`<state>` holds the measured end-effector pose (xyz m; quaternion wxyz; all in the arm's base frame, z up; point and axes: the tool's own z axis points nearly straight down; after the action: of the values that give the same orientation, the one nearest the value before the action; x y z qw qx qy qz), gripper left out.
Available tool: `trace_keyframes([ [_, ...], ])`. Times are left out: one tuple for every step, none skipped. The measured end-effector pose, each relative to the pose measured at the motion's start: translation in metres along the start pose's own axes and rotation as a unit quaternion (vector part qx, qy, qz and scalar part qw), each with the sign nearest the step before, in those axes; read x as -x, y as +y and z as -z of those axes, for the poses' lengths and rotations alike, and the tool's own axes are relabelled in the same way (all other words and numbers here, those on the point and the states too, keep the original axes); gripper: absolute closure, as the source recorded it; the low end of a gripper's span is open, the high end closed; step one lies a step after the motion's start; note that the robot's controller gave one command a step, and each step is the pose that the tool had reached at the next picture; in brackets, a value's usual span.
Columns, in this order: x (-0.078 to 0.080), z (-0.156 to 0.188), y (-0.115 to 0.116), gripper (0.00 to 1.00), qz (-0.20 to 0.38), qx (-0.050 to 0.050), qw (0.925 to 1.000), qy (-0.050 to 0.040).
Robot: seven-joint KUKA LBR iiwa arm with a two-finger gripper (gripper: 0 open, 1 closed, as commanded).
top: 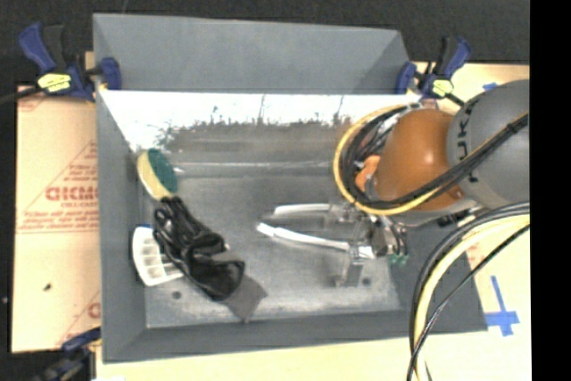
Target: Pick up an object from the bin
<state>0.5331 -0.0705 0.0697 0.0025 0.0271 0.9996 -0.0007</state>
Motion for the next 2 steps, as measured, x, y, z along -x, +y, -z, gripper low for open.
trace_keyframes([
  [0.012,0.016,0.012,0.00,-0.071,0.001,0.9975,-0.0079],
  [0.009,0.001,0.001,0.00,0.014,0.000,0.9999,-0.0024],
])
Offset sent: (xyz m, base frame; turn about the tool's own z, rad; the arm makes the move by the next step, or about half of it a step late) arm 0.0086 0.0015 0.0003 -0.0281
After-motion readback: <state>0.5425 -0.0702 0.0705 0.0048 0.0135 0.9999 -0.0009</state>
